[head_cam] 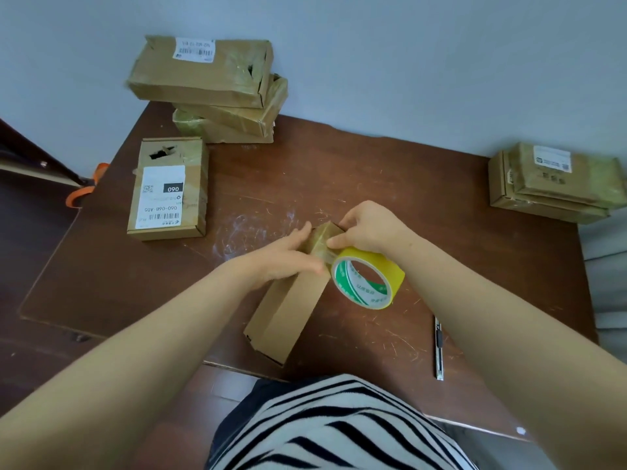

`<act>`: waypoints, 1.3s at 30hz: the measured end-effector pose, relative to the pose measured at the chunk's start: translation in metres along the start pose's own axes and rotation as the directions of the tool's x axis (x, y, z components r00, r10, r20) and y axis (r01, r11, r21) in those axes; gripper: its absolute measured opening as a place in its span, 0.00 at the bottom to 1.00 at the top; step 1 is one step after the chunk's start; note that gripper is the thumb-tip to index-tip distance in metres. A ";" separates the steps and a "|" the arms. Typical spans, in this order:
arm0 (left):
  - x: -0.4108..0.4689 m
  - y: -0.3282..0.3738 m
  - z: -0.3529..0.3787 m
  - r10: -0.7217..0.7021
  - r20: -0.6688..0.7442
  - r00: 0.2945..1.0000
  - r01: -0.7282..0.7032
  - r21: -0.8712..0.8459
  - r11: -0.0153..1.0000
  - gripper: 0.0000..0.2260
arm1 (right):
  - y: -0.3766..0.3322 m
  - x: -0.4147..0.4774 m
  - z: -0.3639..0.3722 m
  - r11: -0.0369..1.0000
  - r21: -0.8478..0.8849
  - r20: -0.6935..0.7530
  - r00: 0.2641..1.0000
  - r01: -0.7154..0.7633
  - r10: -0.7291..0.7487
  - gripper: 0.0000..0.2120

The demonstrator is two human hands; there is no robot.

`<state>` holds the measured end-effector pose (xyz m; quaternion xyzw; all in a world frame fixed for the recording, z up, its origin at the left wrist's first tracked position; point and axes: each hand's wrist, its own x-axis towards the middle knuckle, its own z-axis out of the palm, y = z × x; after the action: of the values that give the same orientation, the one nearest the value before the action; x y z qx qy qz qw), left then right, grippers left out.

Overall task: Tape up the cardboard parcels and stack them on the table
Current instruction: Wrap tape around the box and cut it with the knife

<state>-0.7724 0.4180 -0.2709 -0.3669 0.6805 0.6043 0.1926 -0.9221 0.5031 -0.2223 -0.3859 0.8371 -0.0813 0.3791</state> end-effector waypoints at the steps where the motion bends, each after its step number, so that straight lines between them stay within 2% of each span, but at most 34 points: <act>1: -0.004 0.005 0.003 0.023 -0.030 0.999 -0.020 0.122 0.992 0.57 | -0.007 0.002 0.001 0.999 -0.052 -0.027 1.000 -0.017 0.015 0.12; 3: -0.011 0.012 0.013 0.070 -0.104 0.992 -0.025 0.381 0.924 0.66 | -0.020 0.005 0.003 0.992 -0.117 -0.053 0.998 -0.042 0.036 0.13; 4: -0.012 0.013 0.017 0.087 -0.153 0.984 -0.005 0.468 0.884 0.66 | -0.025 0.005 0.003 0.989 -0.136 -0.057 0.997 -0.056 0.048 0.15; 7: -0.013 0.009 0.020 0.162 -0.253 0.954 -0.003 0.532 0.847 0.54 | -0.032 0.005 0.000 0.992 -0.118 -0.029 0.999 -0.048 0.045 0.17; 8: -0.013 0.008 0.015 0.183 -0.255 0.949 -0.028 0.511 0.859 0.51 | -0.032 0.003 -0.004 0.998 -0.044 -0.005 0.999 -0.035 0.035 0.17; 9: -0.014 0.007 0.009 0.200 -0.260 0.945 -0.048 0.494 0.868 0.49 | -0.029 0.002 -0.008 0.997 0.076 0.027 0.999 -0.034 0.032 0.21; 10: -0.014 0.006 0.003 0.220 -0.281 0.934 -0.056 0.495 0.867 0.48 | -0.028 -0.002 -0.011 0.976 0.211 0.066 0.997 -0.055 0.041 0.26; 12: -0.013 0.002 -0.005 0.277 -0.348 0.896 -0.045 0.549 0.835 0.45 | -0.027 -0.007 -0.011 0.901 0.429 0.121 0.993 -0.069 0.018 0.31; 14: -0.013 -0.002 -0.007 0.327 -0.381 0.865 -0.016 0.631 0.776 0.42 | -0.026 -0.008 -0.002 0.824 0.566 0.097 0.994 -0.015 -0.049 0.29; 16: -0.012 -0.007 -0.008 0.365 -0.385 0.848 0.008 0.698 0.716 0.39 | -0.028 -0.007 0.007 0.762 0.645 0.012 0.997 0.052 -0.079 0.22; 18: -0.009 -0.010 -0.012 0.384 -0.383 0.840 0.020 0.730 0.683 0.38 | -0.027 -0.006 0.012 0.762 0.639 -0.073 0.995 0.104 -0.075 0.13; 20: -0.005 -0.012 -0.015 0.383 -0.376 0.844 0.025 0.741 0.671 0.39 | -0.023 -0.006 0.017 0.828 0.549 -0.118 0.991 0.116 -0.061 0.10; 24: -0.003 -0.014 -0.017 0.365 -0.367 0.855 -0.005 0.699 0.715 0.40 | -0.017 -0.003 0.033 0.898 0.431 -0.174 0.985 0.088 -0.013 0.16; 26: -0.007 -0.016 -0.015 0.424 -0.338 0.840 -0.079 0.698 0.712 0.41 | -0.016 0.001 0.038 0.915 0.401 -0.180 0.983 0.052 0.023 0.22; 27: -0.010 -0.018 -0.013 0.509 -0.307 0.804 -0.134 0.741 0.658 0.41 | -0.016 0.004 0.040 0.918 0.395 -0.177 0.983 0.036 0.037 0.26; 29: -0.011 -0.021 -0.012 0.641 -0.183 0.745 -0.173 0.876 0.451 0.38 | -0.016 0.008 0.041 0.923 0.384 -0.158 0.986 0.005 0.060 0.32; 30: -0.010 -0.022 -0.014 0.647 -0.128 0.752 -0.171 0.909 0.380 0.37 | -0.016 0.009 0.041 0.925 0.381 -0.149 0.987 -0.005 0.066 0.34; 31: -0.009 -0.022 -0.018 0.624 -0.103 0.774 -0.172 0.915 0.364 0.36 | -0.017 0.011 0.041 0.925 0.380 -0.145 0.987 -0.006 0.066 0.35; 34: -0.009 -0.021 -0.023 0.555 -0.094 0.827 -0.162 0.905 0.394 0.38 | -0.023 0.016 0.038 0.932 0.362 -0.135 0.990 0.005 0.047 0.34; 37: -0.008 -0.017 -0.022 0.488 -0.227 0.843 -0.034 0.883 0.468 0.41 | -0.025 0.012 0.031 0.925 0.377 -0.089 0.996 0.041 -0.008 0.34; 38: -0.007 -0.016 -0.024 0.449 -0.242 0.860 -0.033 0.851 0.524 0.41 | -0.024 0.007 0.029 0.897 0.439 -0.068 0.997 0.058 -0.030 0.36; 39: -0.005 -0.015 -0.028 0.397 -0.236 0.887 -0.069 0.781 0.621 0.40 | -0.022 0.001 0.027 0.848 0.525 -0.050 0.997 0.076 -0.059 0.37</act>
<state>-0.7531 0.3925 -0.2716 -0.2713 0.9351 0.2016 0.1069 -0.8905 0.4918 -0.2322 -0.2951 0.7748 -0.3265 0.4539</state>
